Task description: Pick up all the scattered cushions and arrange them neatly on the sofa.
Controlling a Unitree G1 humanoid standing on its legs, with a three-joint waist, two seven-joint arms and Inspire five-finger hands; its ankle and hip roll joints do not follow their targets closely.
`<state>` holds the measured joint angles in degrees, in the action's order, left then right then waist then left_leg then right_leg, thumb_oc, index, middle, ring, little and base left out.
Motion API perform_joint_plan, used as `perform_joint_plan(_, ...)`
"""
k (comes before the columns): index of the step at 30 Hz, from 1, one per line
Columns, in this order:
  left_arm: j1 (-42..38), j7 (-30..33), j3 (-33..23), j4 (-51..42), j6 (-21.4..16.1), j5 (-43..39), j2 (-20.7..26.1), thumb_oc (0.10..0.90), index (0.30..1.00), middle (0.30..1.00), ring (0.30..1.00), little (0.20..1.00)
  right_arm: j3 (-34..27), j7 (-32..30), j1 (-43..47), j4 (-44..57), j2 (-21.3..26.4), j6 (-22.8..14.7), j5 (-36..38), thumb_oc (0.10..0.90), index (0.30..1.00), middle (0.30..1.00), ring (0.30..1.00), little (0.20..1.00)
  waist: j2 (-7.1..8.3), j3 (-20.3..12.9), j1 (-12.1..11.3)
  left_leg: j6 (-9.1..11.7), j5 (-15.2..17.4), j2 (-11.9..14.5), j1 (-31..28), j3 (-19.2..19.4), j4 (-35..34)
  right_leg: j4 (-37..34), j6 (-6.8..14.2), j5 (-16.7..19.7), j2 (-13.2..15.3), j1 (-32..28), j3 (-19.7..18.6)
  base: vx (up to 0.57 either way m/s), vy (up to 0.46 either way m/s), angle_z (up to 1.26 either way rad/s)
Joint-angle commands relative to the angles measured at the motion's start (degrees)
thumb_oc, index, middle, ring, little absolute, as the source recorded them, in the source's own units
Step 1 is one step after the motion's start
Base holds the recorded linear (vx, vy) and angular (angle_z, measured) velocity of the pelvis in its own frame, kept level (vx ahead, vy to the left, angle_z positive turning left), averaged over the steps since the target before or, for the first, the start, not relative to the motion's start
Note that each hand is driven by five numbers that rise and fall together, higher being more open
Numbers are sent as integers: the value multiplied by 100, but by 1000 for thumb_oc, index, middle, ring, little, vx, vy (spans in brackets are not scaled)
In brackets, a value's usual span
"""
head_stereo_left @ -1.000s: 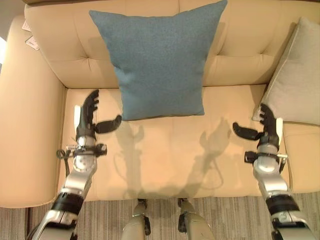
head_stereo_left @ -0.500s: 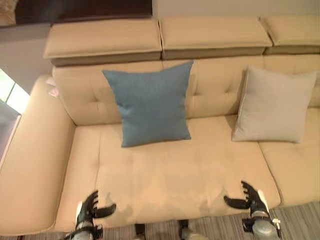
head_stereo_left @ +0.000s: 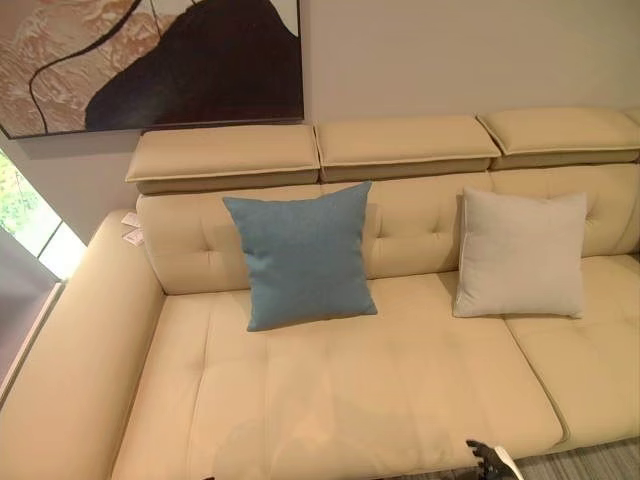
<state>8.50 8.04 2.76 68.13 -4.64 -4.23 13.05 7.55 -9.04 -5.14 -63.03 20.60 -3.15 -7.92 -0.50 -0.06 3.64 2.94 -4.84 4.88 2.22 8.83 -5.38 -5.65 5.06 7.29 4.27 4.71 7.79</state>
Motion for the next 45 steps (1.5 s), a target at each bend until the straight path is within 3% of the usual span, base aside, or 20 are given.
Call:
perform_joint_plan(1, -325, 86, -89, 62, -81, 216, 302, 800, 900, 900, 900, 900, 10, -184, 313, -17, -40, -55, -27, 800, 900, 900, 900, 900, 292, 162, -58, 146, 478, -159, -188, 34, 38, 65, 291, -595, -20, -324, 264, 0, 0, 0)
perform_joint_plan(7, -501, 93, 126, 10, -90, 351, 378, 800, 900, 900, 900, 900, 12, -217, 395, -276, -98, -55, 160, 800, 900, 900, 900, 900, 293, 261, -44, 218, 325, 7, -117, 37, 38, 65, 230, -707, -116, -276, 249, -114, -98, 9)
perform_joint_plan(9, -650, 119, 264, -91, -101, 389, 413, 800, 900, 900, 900, 900, 59, -247, 497, -322, -91, -48, 225, 800, 900, 900, 900, 900, 367, 457, -62, 277, 365, 106, 407, -27, 855, 65, 150, -750, -86, -240, 291, -264, -115, 11)
perform_joint_plan(12, -782, 114, 354, -97, -109, 398, 372, 800, 900, 900, 900, 900, 116, -279, 678, -429, -63, -34, 298, 800, 900, 900, 900, 900, 543, 602, -96, 188, 1042, -87, 653, -334, 2035, 65, 79, -589, 59, -91, 277, -219, -54, 19)
perform_joint_plan(16, -786, 84, 397, -53, -111, 369, 285, 800, 900, 900, 900, 900, 123, -269, 661, -520, -89, -20, 273, 800, 900, 900, 900, 900, 566, 527, 10, 108, 1270, -194, 425, -505, 2439, 65, 70, -491, 76, 36, 296, -86, 32, -25)
perform_joint_plan(20, -792, 71, 474, -63, -107, 402, 210, 800, 900, 900, 900, 900, 102, -251, 630, -674, -128, 27, 225, 800, 900, 900, 900, 900, 422, 401, 158, 131, 1373, -205, -239, -507, 2063, 65, 94, -362, -4, 155, 335, -43, 90, 20)
perform_joint_plan(24, -838, 84, 563, -122, -105, 471, 194, 800, 900, 900, 900, 900, 89, -248, 655, -790, -204, 83, 206, 800, 900, 900, 900, 900, 377, 357, 263, 2, 1622, -398, -703, -420, 960, 65, 236, -14, 28, 427, 340, -132, 150, 27)
perform_joint_plan(33, -908, 207, 567, 66, -95, 596, 229, 800, 900, 900, 900, 900, 366, -295, 871, -838, -225, 192, -172, 800, 900, 900, 900, 900, 506, 578, 57, -212, 1471, -723, -624, -677, 628, 276, 507, 285, 252, 825, 393, -184, 103, -14)
perform_joint_plan(34, -944, 221, 546, 145, -76, 642, 305, 800, 900, 900, 900, 900, 463, -263, 985, -814, -248, 242, -318, 800, 900, 900, 900, 900, 521, 716, 25, -303, 1324, -727, -529, -666, 582, 712, 608, 285, 356, 1056, 258, -333, 107, -7)
perform_joint_plan(38, -997, 223, 549, 169, -42, 624, 405, 800, 900, 900, 900, 900, 533, -234, 1009, -879, -265, 265, -317, 800, 900, 900, 900, 900, 475, 742, -76, -445, 1146, -711, -228, -692, 678, 1499, 374, -341, 162, 858, -85, -275, 72, -14)
perform_joint_plan(39, -982, 209, 531, 223, 0, 617, 432, 800, 900, 900, 900, 900, 554, -229, 1007, -936, -292, 239, -259, 800, 900, 900, 900, 900, 393, 612, -199, -492, 987, -629, -93, -696, 594, 2045, 283, -729, -5, 598, -178, -164, 15, 6)
perform_joint_plan(43, -925, 228, 539, 256, 12, 629, 410, 800, 900, 900, 900, 900, 589, -233, 1000, -923, -309, 244, -310, 800, 900, 900, 900, 900, 477, 465, -305, -434, 898, -639, -50, -663, 497, 1608, 244, -828, -49, 215, -269, -59, -66, -3)
perform_joint_plan(45, -913, 242, 517, 293, 9, 618, 374, 800, 900, 900, 900, 900, 647, -237, 1033, -903, -312, 236, -322, 800, 900, 900, 900, 900, 550, 309, -338, -366, 855, -643, -66, -599, 389, 952, 235, -813, -73, -102, -284, 13, -94, 2)
